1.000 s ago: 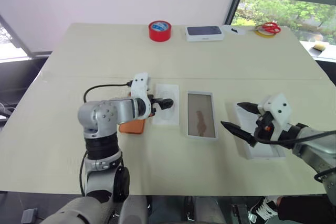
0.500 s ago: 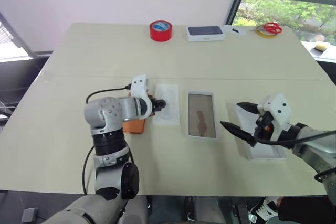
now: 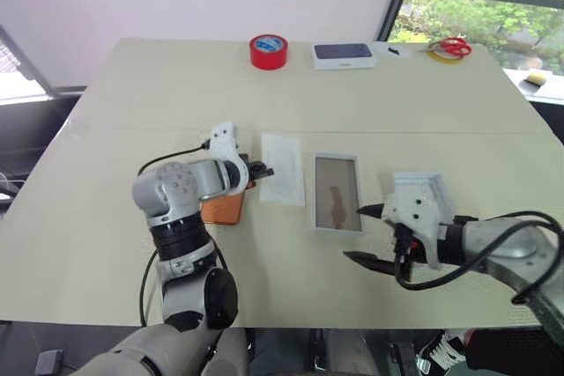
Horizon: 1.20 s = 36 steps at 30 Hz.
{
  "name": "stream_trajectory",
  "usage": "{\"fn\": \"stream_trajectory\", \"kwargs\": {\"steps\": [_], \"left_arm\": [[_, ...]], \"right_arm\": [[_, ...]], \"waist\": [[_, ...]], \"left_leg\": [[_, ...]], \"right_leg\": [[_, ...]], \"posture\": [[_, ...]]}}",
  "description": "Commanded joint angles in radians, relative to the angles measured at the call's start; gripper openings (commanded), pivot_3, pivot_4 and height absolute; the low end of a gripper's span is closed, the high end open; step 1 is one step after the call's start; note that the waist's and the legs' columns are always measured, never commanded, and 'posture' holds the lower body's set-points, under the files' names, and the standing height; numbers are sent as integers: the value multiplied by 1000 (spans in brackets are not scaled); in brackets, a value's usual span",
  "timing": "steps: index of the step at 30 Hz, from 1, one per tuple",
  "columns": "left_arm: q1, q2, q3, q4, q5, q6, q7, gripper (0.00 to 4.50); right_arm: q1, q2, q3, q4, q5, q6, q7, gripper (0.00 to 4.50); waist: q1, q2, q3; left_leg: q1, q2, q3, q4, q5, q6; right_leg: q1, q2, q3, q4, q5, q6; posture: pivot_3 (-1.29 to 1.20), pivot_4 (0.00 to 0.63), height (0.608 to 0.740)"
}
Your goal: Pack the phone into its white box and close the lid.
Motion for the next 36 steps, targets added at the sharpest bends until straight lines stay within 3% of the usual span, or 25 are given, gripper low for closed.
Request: {"fn": "stream_trajectory", "kwargs": {"steps": [1, 3, 10, 18, 22, 27, 30, 35, 36], "left_arm": [[-29, 12, 45, -6, -27, -1, -29, 9], [-28, 30, 47, -1, -29, -3, -41, 0], [-37, 48, 115, -22, -47, 29, -65, 0], [-65, 145, 227, -5, -106, 29, -101, 0], [-85, 212, 257, 14, -143, 29, -123, 0], [-90, 212, 252, 5, -186, 29, -109, 0], [-68, 181, 228, -21, -231, 29, -90, 0], [-18, 116, 187, -59, -323, 29, -36, 0], [-10, 93, 186, -66, -347, 29, -17, 0]], "right_arm": [[-62, 3, 102, 66, -82, -40, 34, 4240], [-105, 19, 169, 120, -131, -58, 48, 3634], [-183, 65, 251, 216, -230, -127, 83, 59], [-221, 89, 317, 212, -305, -290, 192, 59], [-294, 165, 390, 277, -375, -338, 207, 59], [-376, 255, 406, 363, -406, -316, 207, 59], [-391, 272, 343, 364, -370, -274, 199, 944], [-339, 230, 193, 299, -317, -240, 175, 3443], [-322, 214, 161, 286, -308, -234, 174, 3443]], "waist": [[1, 0, 0], [0, 0, 0], [1, 0, 0], [-7, 0, 0], [-6, -1, 0], [2, -1, 0], [2, -1, 1], [0, -1, 1], [0, -1, 1]], "left_leg": [[0, 0, 0, 0, 0, 0], [0, 0, 0, 0, 1, -2], [0, 0, 1, 0, 3, -5], [0, 1, 1, 0, 4, -6], [0, 1, 1, -1, 4, -7], [0, 0, 1, 0, 4, -7], [0, 0, 1, 0, 4, -7], [0, 0, 1, 0, 4, -7], [0, 0, 1, 0, 4, -7]], "right_leg": [[0, 0, 0, 0, 0, 0], [0, 0, 0, 0, 0, 0], [0, 0, 0, 0, 0, 0], [-1, 0, 0, 0, 0, 0], [0, 1, 0, 1, 0, 0], [0, 0, 0, 1, 0, 0], [0, 0, 0, 1, 0, 0], [0, 0, 0, 1, 0, 0], [0, 0, 0, 1, 0, 0]], "posture": [[0, 150, 730], [0, 150, 730], [0, 150, 730], [0, 150, 730], [0, 150, 730], [0, 150, 730], [0, 150, 730], [0, 150, 730], [0, 150, 730]]}}
